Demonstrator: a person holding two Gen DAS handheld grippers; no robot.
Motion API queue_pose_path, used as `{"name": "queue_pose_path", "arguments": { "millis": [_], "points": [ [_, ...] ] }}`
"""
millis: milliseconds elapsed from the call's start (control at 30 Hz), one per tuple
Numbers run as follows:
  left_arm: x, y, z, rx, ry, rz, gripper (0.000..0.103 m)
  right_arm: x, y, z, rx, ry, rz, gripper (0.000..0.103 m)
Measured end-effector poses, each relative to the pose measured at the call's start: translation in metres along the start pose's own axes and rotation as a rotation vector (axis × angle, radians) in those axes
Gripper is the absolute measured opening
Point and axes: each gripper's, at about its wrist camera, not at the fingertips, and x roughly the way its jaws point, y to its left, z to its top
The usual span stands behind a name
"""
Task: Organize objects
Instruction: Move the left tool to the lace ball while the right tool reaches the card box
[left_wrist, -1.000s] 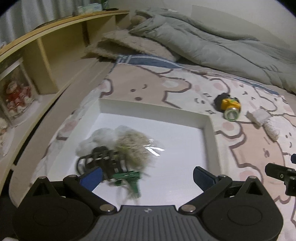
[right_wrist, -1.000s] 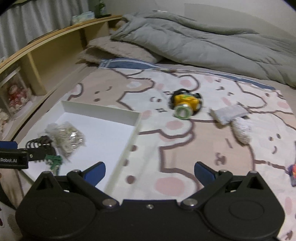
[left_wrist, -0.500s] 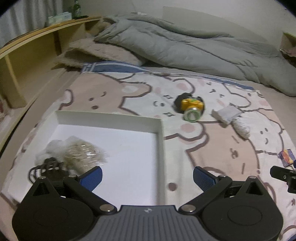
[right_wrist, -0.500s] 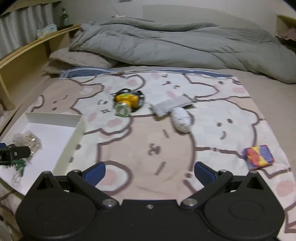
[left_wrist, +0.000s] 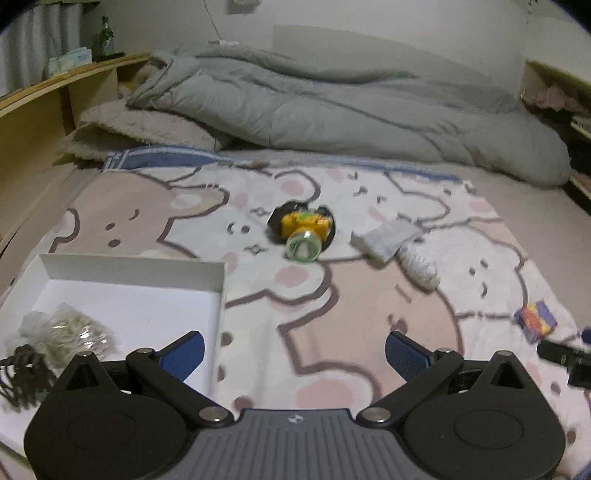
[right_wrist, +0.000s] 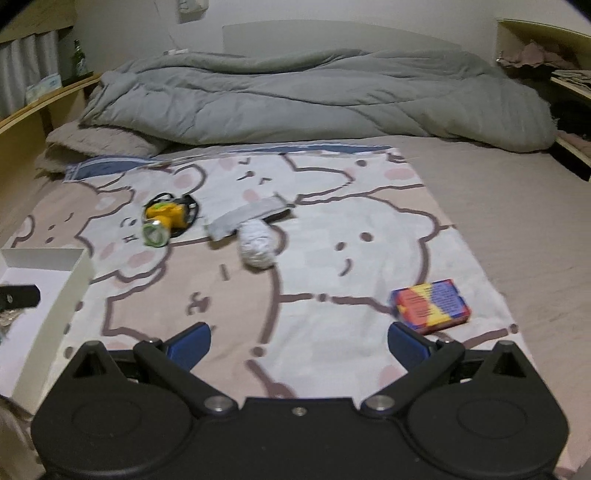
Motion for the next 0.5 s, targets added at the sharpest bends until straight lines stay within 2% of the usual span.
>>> {"name": "queue_pose_path", "arguments": {
  "millis": [233,500],
  "points": [
    [0.02,-0.03,0.005,-0.073,-0.028,-0.036,0.101,0.019,-0.047,-0.009,0.007,-0.032,-0.044,0.103],
    [0.055,-0.073,0.011,-0.096,-0.029,-0.051,0.097,0.046,-0.094,-0.015,-0.015,-0.073,-0.07,0.103]
  ]
}}
